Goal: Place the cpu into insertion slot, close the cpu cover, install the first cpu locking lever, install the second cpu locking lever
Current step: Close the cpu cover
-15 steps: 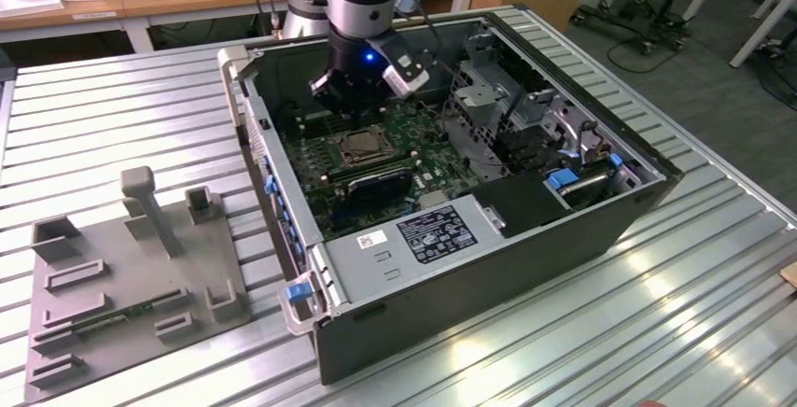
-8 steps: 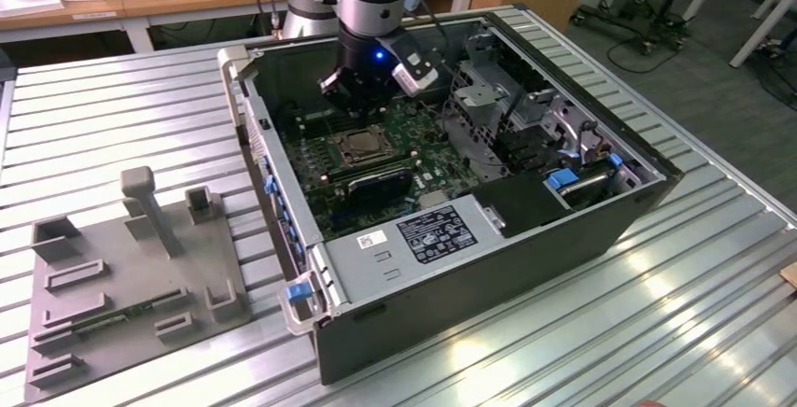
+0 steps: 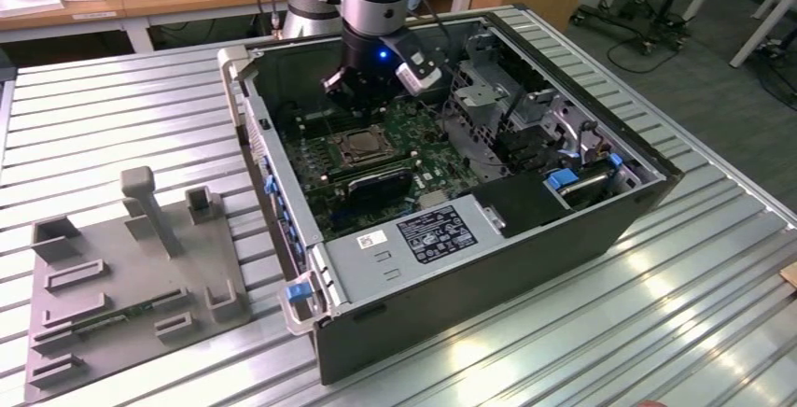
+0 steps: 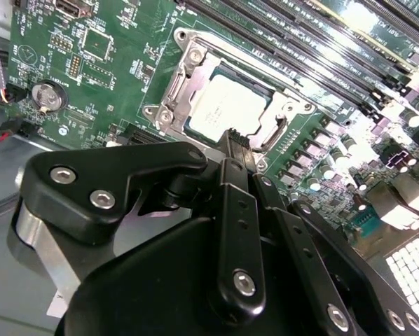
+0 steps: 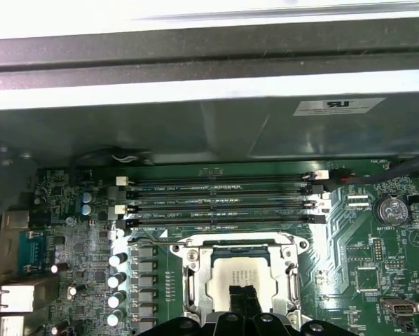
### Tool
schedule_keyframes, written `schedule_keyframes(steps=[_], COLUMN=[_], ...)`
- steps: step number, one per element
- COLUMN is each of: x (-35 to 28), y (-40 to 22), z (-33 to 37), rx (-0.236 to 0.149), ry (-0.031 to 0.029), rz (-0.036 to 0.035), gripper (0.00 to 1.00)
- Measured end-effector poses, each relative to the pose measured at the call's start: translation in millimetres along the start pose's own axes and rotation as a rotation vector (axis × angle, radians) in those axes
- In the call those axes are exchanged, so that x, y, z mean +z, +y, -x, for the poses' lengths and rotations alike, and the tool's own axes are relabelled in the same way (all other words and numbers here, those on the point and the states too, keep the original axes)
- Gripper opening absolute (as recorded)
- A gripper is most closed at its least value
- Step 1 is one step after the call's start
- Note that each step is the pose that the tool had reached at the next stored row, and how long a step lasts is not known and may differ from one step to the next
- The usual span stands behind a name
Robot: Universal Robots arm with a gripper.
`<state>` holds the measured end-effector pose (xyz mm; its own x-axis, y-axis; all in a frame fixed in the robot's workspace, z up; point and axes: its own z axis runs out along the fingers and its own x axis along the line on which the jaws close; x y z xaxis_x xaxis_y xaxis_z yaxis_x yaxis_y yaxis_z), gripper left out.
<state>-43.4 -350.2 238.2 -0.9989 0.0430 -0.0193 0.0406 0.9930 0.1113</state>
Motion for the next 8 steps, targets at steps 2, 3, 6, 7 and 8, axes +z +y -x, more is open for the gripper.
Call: schedule_keyframes(steps=[2, 3, 6, 7, 8], x=[0.1, 0.5, 3.1, 3.1, 3.1], y=[0.0, 0.0, -0.3, -0.3, -0.3], z=[0.7, 0.7, 0.8, 0.8, 0.8], rx=[0.000, 0.000, 0.000, 0.000, 0.000], ry=[0.0001, 0.0001, 0.0000, 0.0001, 0.0001], rz=[-0.0002, -0.0001, 0.0000, -0.0002, -0.0003], gripper=[0.11, 0.11, 0.11, 0.11, 0.11])
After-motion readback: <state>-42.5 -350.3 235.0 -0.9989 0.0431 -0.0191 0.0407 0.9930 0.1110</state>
